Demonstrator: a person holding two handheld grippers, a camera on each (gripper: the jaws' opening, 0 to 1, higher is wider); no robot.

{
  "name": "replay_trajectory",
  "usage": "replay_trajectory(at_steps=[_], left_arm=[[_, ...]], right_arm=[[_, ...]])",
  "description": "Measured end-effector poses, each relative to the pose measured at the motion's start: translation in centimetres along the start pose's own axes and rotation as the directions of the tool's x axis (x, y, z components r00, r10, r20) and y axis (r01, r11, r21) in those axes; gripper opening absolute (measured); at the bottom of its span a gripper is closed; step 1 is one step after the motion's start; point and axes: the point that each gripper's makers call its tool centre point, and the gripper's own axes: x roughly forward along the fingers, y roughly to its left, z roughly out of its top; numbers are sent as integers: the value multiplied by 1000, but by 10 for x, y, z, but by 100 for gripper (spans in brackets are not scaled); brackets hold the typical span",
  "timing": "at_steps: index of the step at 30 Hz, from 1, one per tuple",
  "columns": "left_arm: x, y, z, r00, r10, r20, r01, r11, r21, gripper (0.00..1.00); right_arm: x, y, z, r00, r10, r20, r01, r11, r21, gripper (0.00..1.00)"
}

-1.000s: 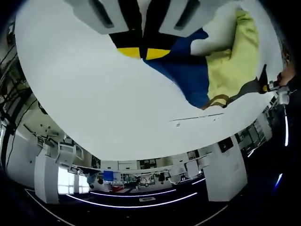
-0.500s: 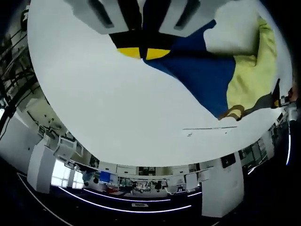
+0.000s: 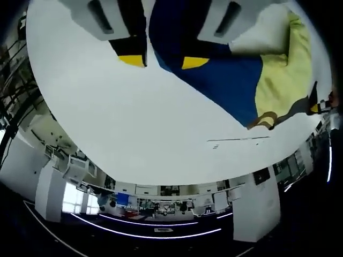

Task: Fold the garment on the visible template until the final outline fits inside the template.

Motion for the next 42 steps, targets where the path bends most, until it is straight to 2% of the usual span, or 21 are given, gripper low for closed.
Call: replay_trajectory(at_steps=[3,7,10,14,16,19,22,26,28,31,32,33,35,38,42], left_arm=[[-5,-12,6,999,-35,30,35,999,6,23],[-12,-32,10,995,-89,54,86,995,55,29],[-19,-45,12,989,-130,77,127,991,44,34],[-29,-66,14,974,-189,124,182,981,60,38],[-33,-75,12,969,-212,123,205,976,70,40],[-37,-87,11,956,-252,153,243,967,72,42],[-41,-98,9,946,-284,156,278,959,60,43],[-48,-116,8,930,-328,168,322,945,60,43],[-52,-129,6,918,-356,174,353,934,47,40],[-56,-149,-1,903,-401,157,396,916,61,37],[-56,-152,-2,902,-404,155,399,915,61,37],[-57,-161,-5,892,-430,141,425,903,67,36],[-58,-173,-10,880,-460,122,455,888,67,33],[-55,-188,-21,859,-506,82,501,862,73,32],[-51,-206,-29,843,-536,42,532,843,80,28]], right_arm=[[-7,7,2,1000,9,16,-9,1000,-3,31],[-16,20,3,999,35,31,-35,999,-6,41],[-23,29,1,998,51,39,-51,999,-11,43],[-30,41,-5,997,73,37,-73,997,-14,48],[-32,47,-8,996,83,32,-82,997,-15,48],[-34,55,-14,995,92,23,-91,995,-36,49],[-36,63,-19,994,111,15,-110,994,-19,49],[-33,63,-29,994,106,5,-106,994,-17,48],[-33,64,-35,995,104,-1,-104,994,-13,48],[-34,64,-42,996,85,1,-85,996,-14,46],[-34,61,-41,998,65,12,-64,998,-27,43],[-34,60,-42,999,46,16,-45,997,-58,42],[-35,60,-45,999,28,16,-27,997,-70,42],[-34,62,-45,999,28,41,-25,998,-62,39],[-32,62,-47,998,14,58,-10,998,-64,32]])
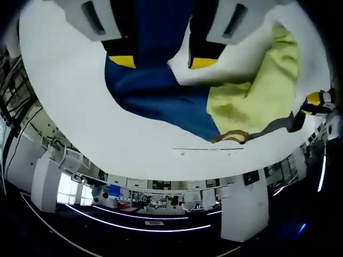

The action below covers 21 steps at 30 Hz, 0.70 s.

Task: Fold the garment on the visible template until the final outline fits inside the template.

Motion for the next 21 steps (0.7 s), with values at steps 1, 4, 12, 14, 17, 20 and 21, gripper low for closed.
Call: replay_trajectory(at_steps=[1,4,12,14,17,20,21], left_arm=[[3,-1,0,1000,-2,-4,2,1000,-1,28],[12,-6,-2,1000,-22,-14,22,1000,-20,28],[28,-12,-21,993,-45,-106,42,999,-31,24],[30,-14,-24,993,-53,-109,50,998,-28,22],[32,-16,-29,990,-51,-132,48,999,-20,21],[32,-17,-32,987,-42,-152,44,999,7,20],[32,-17,-31,988,-39,-153,42,999,22,20]], right_arm=[[0,1,-2,1000,-3,-2,3,1000,4,32],[1,2,-4,1000,-5,4,5,1000,23,30],[7,1,-9,1000,-21,6,21,999,48,23],[8,1,-11,1000,-17,6,17,998,62,22],[10,-1,-16,1000,-24,-7,24,997,72,19],[12,0,-20,1000,-21,-17,22,996,82,18],[12,0,-22,1000,-21,-21,22,997,75,18]])
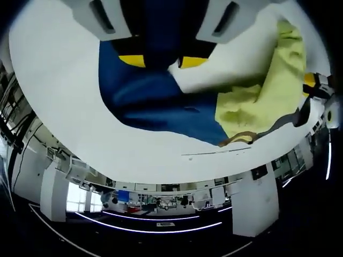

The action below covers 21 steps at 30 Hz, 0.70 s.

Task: Fold the garment on the visible template until the final outline fits inside the template.

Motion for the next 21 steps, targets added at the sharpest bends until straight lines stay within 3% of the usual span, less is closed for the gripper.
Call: replay_trajectory(at_steps=[6,10,16,21], left_arm=[[0,4,-3,999,30,-25,-29,999,41,13],[-1,10,-4,997,63,-39,-62,997,37,2],[-5,6,-7,994,93,-63,-89,993,73,0],[-17,4,-8,987,152,-42,-149,986,73,0]], right_arm=[[0,-6,2,1000,-13,5,13,999,-47,9],[0,-10,2,1000,-20,7,20,998,-55,0],[-4,-15,2,1000,-10,1,10,998,-67,0],[-16,-20,8,1000,5,18,-4,997,-76,0]])
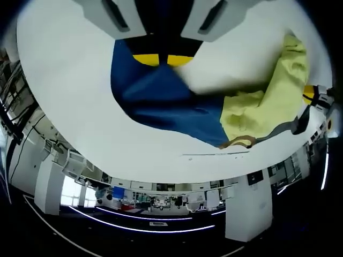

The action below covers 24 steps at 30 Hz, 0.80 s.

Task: Fold the garment on the visible template until the final outline fits inside the template.

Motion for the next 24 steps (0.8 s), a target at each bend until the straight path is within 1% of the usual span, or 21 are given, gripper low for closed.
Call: replay_trajectory(at_steps=[3,6,9,12,15,18,21,24], left_arm=[[-10,-4,2,1000,5,24,-5,1000,-21,0],[-21,-8,5,999,17,44,-16,1000,-12,0],[-31,-8,8,998,27,63,-25,999,-22,0],[-46,-8,9,995,42,87,-36,997,-61,0],[-56,-9,8,994,51,95,-44,997,-67,0],[-66,-8,8,993,62,104,-52,994,-99,0],[-76,-10,7,991,73,115,-60,992,-112,0],[-83,-11,1,990,95,107,-84,991,-100,0]], right_arm=[[-6,-4,1,1000,4,1,-4,1000,-12,0],[-11,-10,1,1000,6,-4,-6,1000,-14,0],[-15,-17,1,1000,-5,-9,5,1000,-13,0],[-19,-24,0,1000,-17,-12,17,1000,-11,0],[-21,-30,0,1000,-25,-15,24,1000,-14,0],[-24,-34,0,999,-29,-17,29,999,-17,0],[-26,-38,0,999,-36,-21,36,999,-19,0],[-29,-48,-1,998,-52,-34,52,999,0,0]])
